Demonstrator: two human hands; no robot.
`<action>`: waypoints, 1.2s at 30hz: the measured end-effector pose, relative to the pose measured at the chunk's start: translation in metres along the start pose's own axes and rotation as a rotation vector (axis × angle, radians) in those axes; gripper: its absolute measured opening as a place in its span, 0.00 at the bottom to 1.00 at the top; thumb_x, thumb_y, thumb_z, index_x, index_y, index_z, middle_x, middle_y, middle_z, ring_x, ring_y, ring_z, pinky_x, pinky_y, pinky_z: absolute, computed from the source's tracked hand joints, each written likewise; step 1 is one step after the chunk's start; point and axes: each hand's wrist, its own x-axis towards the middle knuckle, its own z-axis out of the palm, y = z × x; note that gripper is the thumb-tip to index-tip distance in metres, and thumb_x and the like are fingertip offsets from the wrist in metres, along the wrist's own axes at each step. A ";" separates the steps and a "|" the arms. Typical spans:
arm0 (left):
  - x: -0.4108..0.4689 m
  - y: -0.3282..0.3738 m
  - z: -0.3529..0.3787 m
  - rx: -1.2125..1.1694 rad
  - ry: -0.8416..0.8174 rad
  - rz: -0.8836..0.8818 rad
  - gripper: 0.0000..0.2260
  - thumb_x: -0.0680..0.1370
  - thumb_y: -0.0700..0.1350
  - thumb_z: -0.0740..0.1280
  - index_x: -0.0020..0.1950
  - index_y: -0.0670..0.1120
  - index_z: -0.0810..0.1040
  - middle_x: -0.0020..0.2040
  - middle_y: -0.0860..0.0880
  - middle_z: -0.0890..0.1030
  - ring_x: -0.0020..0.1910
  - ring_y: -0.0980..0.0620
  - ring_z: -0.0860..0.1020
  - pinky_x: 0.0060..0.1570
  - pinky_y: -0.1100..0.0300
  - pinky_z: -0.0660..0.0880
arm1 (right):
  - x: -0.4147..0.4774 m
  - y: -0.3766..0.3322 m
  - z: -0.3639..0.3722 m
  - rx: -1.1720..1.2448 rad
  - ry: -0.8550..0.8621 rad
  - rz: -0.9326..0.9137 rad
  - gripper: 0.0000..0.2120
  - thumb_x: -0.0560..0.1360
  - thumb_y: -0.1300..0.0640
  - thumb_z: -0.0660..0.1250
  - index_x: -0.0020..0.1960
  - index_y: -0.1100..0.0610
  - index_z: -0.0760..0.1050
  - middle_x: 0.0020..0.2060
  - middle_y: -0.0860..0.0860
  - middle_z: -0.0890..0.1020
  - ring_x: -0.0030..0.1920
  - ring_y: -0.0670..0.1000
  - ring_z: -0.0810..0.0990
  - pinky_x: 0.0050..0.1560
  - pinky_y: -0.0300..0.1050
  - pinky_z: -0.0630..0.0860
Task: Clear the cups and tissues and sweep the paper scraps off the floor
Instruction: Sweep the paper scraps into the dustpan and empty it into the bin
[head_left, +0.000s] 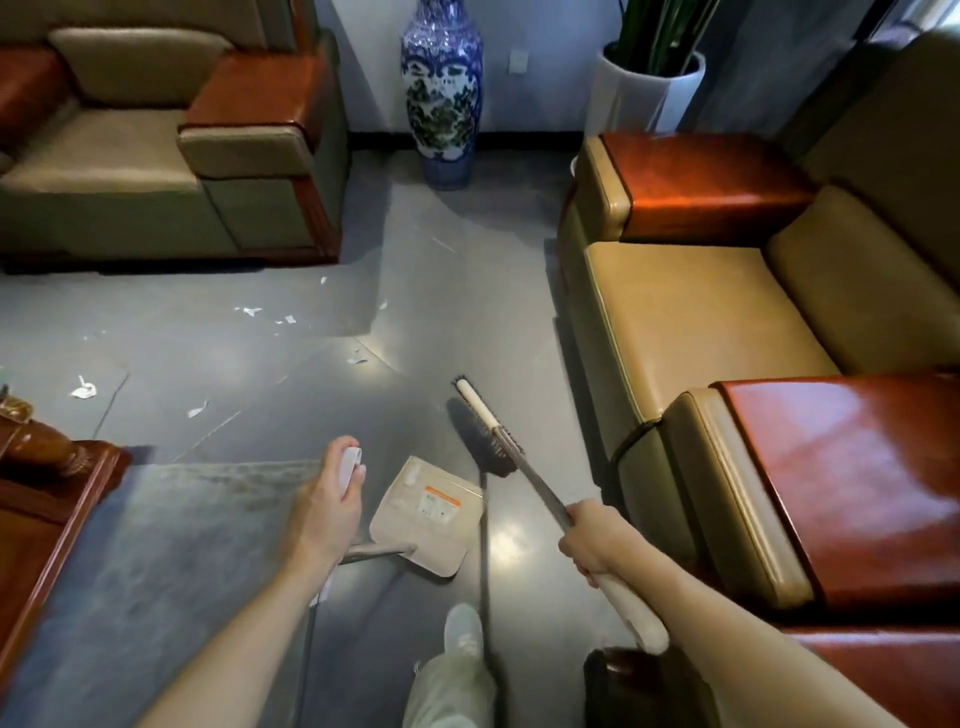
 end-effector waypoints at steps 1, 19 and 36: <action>0.018 0.001 0.002 -0.004 -0.002 0.001 0.11 0.80 0.44 0.61 0.62 0.48 0.71 0.44 0.38 0.79 0.44 0.34 0.77 0.40 0.51 0.70 | 0.016 -0.005 -0.006 -0.026 -0.007 -0.003 0.16 0.75 0.62 0.60 0.63 0.58 0.70 0.44 0.55 0.79 0.37 0.53 0.81 0.35 0.45 0.83; 0.196 0.023 0.005 -0.010 0.042 -0.123 0.10 0.80 0.45 0.61 0.61 0.50 0.70 0.42 0.40 0.77 0.44 0.35 0.76 0.38 0.55 0.65 | 0.094 -0.161 -0.104 0.108 -0.431 0.000 0.22 0.75 0.66 0.60 0.69 0.61 0.67 0.29 0.52 0.72 0.23 0.45 0.69 0.25 0.36 0.70; 0.372 0.024 -0.021 -0.032 0.337 -0.432 0.07 0.81 0.47 0.59 0.59 0.54 0.68 0.40 0.42 0.75 0.32 0.48 0.73 0.25 0.62 0.68 | 0.337 -0.400 -0.211 -0.520 -0.218 -0.395 0.15 0.73 0.66 0.56 0.57 0.64 0.74 0.41 0.59 0.81 0.29 0.55 0.78 0.33 0.42 0.78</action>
